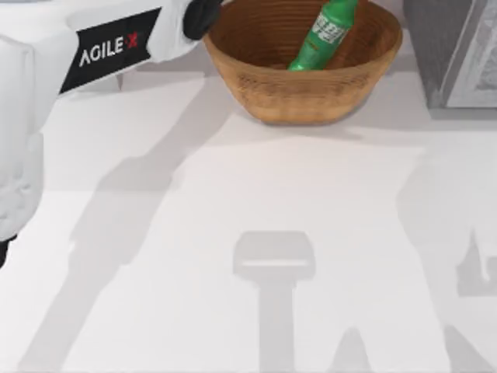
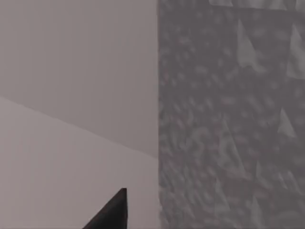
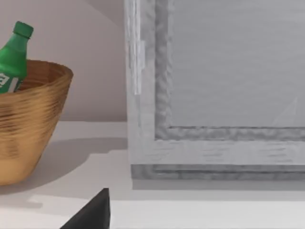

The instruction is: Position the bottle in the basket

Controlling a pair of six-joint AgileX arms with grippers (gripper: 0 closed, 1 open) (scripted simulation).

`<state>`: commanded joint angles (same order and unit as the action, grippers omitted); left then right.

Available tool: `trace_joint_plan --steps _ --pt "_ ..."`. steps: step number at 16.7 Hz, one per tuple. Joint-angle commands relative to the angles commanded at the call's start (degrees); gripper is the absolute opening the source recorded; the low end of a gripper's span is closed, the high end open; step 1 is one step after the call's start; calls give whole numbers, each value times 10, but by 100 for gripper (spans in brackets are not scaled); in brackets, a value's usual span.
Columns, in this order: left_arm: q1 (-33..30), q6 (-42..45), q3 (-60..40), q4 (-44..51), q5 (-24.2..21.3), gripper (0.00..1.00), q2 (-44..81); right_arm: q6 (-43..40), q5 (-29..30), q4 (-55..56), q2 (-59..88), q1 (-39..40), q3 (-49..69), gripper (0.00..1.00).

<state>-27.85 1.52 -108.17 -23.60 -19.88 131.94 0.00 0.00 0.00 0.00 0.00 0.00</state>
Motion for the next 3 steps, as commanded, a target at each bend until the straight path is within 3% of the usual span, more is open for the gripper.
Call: trace_joint_plan --steps 3 --pt "0 0 0 0 0 100 0 0 0 0 0 0 0 100"
